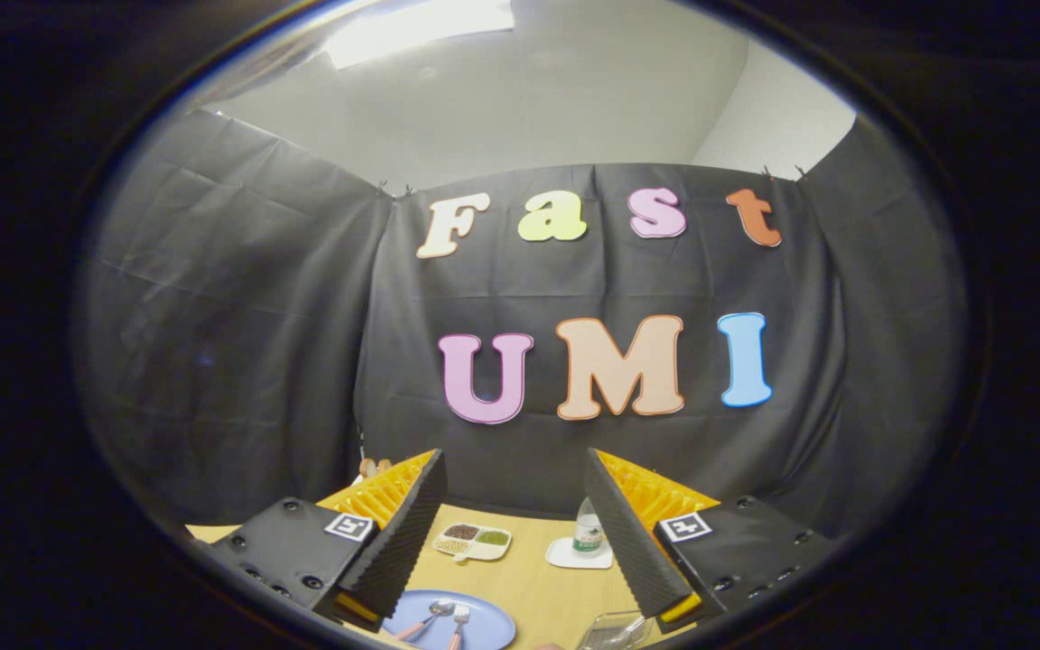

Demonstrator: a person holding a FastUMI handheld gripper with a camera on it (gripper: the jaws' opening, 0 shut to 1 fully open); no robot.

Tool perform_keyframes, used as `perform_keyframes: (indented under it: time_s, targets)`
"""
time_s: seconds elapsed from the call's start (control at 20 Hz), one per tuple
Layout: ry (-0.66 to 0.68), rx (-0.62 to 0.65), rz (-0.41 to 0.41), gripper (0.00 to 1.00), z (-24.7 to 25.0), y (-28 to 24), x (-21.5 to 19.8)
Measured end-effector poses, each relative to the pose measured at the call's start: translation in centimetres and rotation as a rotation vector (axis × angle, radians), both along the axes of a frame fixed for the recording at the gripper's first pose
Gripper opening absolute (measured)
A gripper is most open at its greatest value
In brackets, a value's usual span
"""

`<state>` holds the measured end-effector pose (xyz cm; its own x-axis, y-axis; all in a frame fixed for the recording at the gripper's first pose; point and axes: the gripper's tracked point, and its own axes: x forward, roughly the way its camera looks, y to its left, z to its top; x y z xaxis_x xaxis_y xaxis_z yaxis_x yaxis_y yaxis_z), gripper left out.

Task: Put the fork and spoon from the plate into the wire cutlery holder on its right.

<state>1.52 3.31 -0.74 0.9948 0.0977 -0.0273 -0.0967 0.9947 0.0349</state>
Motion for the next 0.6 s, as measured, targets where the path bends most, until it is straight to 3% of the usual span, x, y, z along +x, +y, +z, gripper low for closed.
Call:
perform_keyframes:
  time_s: [0.2,0.6]
  targets:
    - [0.035,-0.016,0.015,0.98,-1.3,0.4,0.6]
    - [0.247,-0.051,0.069,0.98,-8.6,2.6,1.6]
